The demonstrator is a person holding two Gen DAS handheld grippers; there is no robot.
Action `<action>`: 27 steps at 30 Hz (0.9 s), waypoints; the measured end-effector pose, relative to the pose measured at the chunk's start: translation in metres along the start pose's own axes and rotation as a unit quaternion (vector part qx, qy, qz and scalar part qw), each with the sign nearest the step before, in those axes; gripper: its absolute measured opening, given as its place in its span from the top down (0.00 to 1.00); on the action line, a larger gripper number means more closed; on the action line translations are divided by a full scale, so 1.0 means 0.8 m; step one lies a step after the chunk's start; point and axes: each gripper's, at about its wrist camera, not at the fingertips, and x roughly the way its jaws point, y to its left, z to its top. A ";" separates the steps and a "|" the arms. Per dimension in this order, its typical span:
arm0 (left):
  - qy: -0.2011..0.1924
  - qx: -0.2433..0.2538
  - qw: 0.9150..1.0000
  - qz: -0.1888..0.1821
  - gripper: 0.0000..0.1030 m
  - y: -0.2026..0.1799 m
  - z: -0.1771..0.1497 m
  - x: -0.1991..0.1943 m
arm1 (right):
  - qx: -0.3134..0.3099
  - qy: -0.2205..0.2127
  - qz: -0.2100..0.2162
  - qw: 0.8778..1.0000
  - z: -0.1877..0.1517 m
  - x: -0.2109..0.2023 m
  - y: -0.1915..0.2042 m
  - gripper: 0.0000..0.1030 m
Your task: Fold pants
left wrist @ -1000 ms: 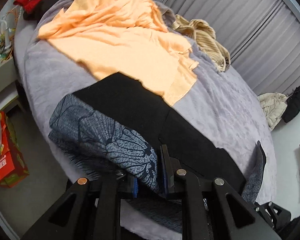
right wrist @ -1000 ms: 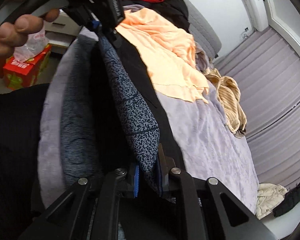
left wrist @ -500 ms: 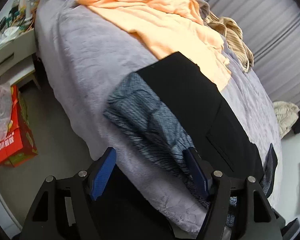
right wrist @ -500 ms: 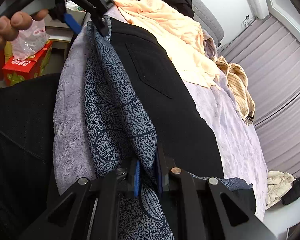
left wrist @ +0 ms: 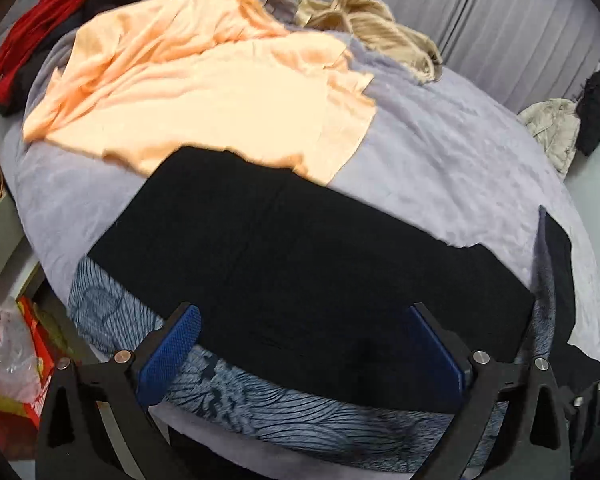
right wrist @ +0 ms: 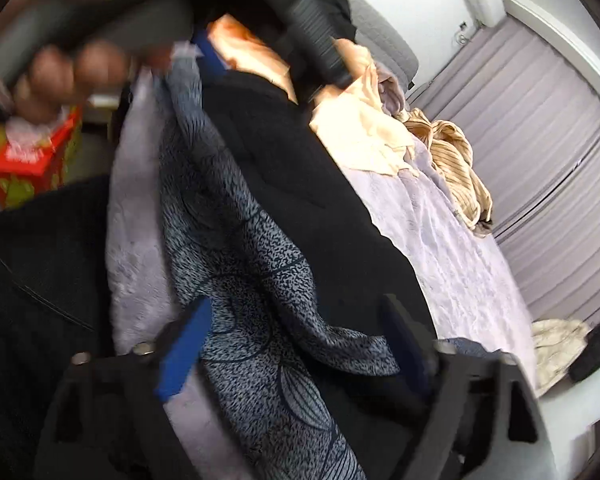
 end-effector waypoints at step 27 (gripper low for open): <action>-0.005 0.111 0.994 0.024 0.01 -0.055 -0.047 0.023 | 0.432 0.099 -0.103 0.891 -0.093 0.009 -0.295 0.10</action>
